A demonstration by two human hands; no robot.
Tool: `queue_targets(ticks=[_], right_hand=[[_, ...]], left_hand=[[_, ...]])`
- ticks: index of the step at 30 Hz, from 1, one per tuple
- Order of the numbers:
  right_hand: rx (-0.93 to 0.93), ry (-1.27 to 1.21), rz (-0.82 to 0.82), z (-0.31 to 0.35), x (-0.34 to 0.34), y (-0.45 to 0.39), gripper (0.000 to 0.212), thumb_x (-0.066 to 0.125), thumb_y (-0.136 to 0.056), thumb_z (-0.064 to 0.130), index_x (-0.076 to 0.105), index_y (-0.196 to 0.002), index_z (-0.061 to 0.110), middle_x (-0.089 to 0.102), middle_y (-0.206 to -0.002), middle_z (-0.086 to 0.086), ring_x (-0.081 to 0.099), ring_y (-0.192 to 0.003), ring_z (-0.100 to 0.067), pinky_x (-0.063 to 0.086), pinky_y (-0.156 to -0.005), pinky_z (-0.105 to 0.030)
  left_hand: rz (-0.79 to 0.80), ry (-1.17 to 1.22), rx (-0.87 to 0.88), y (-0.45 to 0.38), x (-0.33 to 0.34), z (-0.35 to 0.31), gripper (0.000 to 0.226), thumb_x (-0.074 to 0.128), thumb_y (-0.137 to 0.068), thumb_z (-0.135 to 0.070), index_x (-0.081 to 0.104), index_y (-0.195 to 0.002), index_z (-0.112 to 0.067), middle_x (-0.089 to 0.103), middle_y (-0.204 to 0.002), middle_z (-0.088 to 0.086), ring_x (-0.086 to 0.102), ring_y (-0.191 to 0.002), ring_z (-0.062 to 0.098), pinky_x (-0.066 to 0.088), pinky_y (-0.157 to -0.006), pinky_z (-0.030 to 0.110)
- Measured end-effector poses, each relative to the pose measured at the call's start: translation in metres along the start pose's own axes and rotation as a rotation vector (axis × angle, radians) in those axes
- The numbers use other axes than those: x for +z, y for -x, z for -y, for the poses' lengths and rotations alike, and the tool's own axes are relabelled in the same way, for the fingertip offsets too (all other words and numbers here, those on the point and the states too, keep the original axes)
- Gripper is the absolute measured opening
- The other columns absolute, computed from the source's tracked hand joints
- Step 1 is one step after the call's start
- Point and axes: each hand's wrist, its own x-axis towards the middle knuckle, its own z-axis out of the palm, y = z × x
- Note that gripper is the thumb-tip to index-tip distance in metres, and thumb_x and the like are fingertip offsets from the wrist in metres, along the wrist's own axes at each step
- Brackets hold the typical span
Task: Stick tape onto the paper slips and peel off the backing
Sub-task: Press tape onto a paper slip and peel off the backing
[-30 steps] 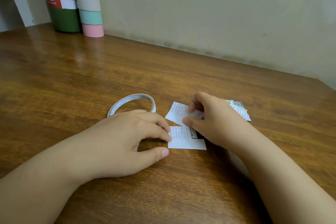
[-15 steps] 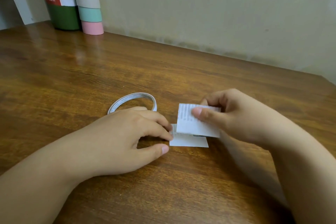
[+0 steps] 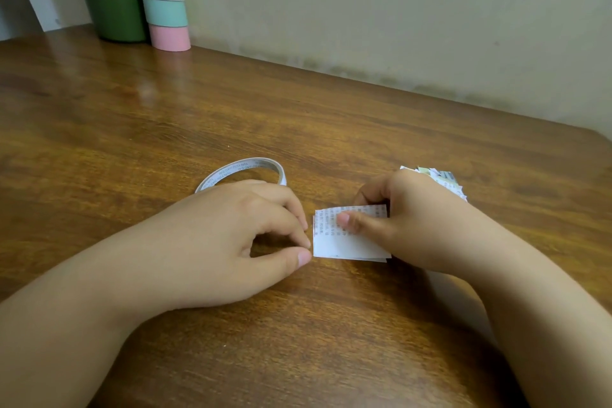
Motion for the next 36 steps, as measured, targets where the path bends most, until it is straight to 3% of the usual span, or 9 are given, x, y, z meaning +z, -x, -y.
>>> queue_targets(ticks=[9, 15, 21, 24, 27, 30, 34, 36], right_hand=[[-0.019, -0.004, 0.011, 0.0005, 0.0004, 0.0008, 0.032, 0.059, -0.087, 0.046, 0.065, -0.077, 0.016, 0.064, -0.072, -0.008, 0.055, -0.060, -0.017, 0.039, -0.052, -0.028], [-0.030, 0.019, 0.006, 0.0027, 0.0005, 0.0009, 0.031, 0.058, -0.087, 0.045, 0.060, -0.069, 0.020, 0.054, -0.060, 0.002, 0.049, -0.055, -0.010, 0.038, -0.052, -0.028], [-0.039, 0.027, -0.001, 0.0043, 0.0007, 0.0018, 0.033, 0.058, -0.088, 0.044, 0.058, -0.066, 0.020, 0.056, -0.063, -0.001, 0.049, -0.057, -0.011, 0.038, -0.053, -0.029], [-0.037, 0.045, -0.004, 0.0047, 0.0012, 0.0016, 0.036, 0.058, -0.088, 0.044, 0.063, -0.077, 0.010, 0.060, -0.070, -0.009, 0.049, -0.060, -0.017, 0.038, -0.054, -0.030], [-0.036, 0.045, -0.003, 0.0052, 0.0012, 0.0016, 0.035, 0.057, -0.088, 0.045, 0.063, -0.078, 0.012, 0.060, -0.070, -0.007, 0.051, -0.061, -0.017, 0.039, -0.055, -0.030], [-0.032, 0.050, 0.004, 0.0057, 0.0006, 0.0020, 0.033, 0.057, -0.088, 0.045, 0.063, -0.075, 0.016, 0.058, -0.066, -0.003, 0.051, -0.059, -0.014, 0.040, -0.055, -0.030], [-0.030, 0.042, 0.009, 0.0056, 0.0001, 0.0021, 0.031, 0.058, -0.088, 0.045, 0.058, -0.068, 0.022, 0.053, -0.060, 0.002, 0.048, -0.055, -0.009, 0.037, -0.052, -0.029], [-0.034, 0.042, 0.005, 0.0054, 0.0003, 0.0020, 0.032, 0.058, -0.088, 0.044, 0.055, -0.064, 0.023, 0.051, -0.058, 0.003, 0.046, -0.053, -0.007, 0.035, -0.050, -0.028]], left_hand=[[-0.016, 0.006, 0.021, 0.0005, 0.0014, 0.0027, 0.039, 0.040, -0.073, -0.056, 0.070, -0.092, -0.040, 0.055, -0.109, -0.030, 0.053, -0.101, -0.006, 0.050, -0.075, 0.027], [-0.028, 0.017, 0.032, 0.0004, 0.0031, 0.0033, 0.036, 0.041, -0.073, -0.051, 0.071, -0.089, -0.037, 0.057, -0.105, -0.027, 0.055, -0.098, -0.005, 0.050, -0.075, 0.027], [-0.001, 0.008, 0.045, 0.0002, 0.0023, 0.0035, 0.037, 0.041, -0.074, -0.049, 0.070, -0.095, -0.040, 0.056, -0.106, -0.027, 0.053, -0.097, -0.007, 0.042, -0.076, 0.014], [-0.001, 0.015, 0.026, -0.0005, 0.0033, 0.0027, 0.037, 0.040, -0.073, -0.050, 0.066, -0.099, -0.045, 0.055, -0.106, -0.028, 0.056, -0.089, -0.004, 0.048, -0.068, 0.021], [-0.020, 0.006, 0.050, -0.0005, 0.0040, 0.0028, 0.034, 0.044, -0.073, -0.045, 0.062, -0.101, -0.046, 0.055, -0.103, -0.028, 0.053, -0.081, -0.010, 0.044, -0.063, 0.014], [-0.012, -0.017, 0.044, 0.0001, 0.0047, 0.0021, 0.032, 0.046, -0.073, -0.044, 0.061, -0.100, -0.047, 0.054, -0.102, -0.032, 0.056, -0.071, -0.001, 0.044, -0.065, 0.017], [-0.014, -0.028, 0.062, 0.0000, 0.0051, 0.0020, 0.033, 0.046, -0.073, -0.043, 0.064, -0.101, -0.047, 0.053, -0.103, -0.031, 0.055, -0.073, -0.006, 0.043, -0.065, 0.015], [-0.011, 0.022, 0.069, -0.0004, 0.0069, -0.0010, 0.031, 0.045, -0.074, -0.043, 0.069, -0.094, -0.042, 0.056, -0.099, -0.027, 0.053, -0.075, -0.013, 0.040, -0.067, 0.007]])
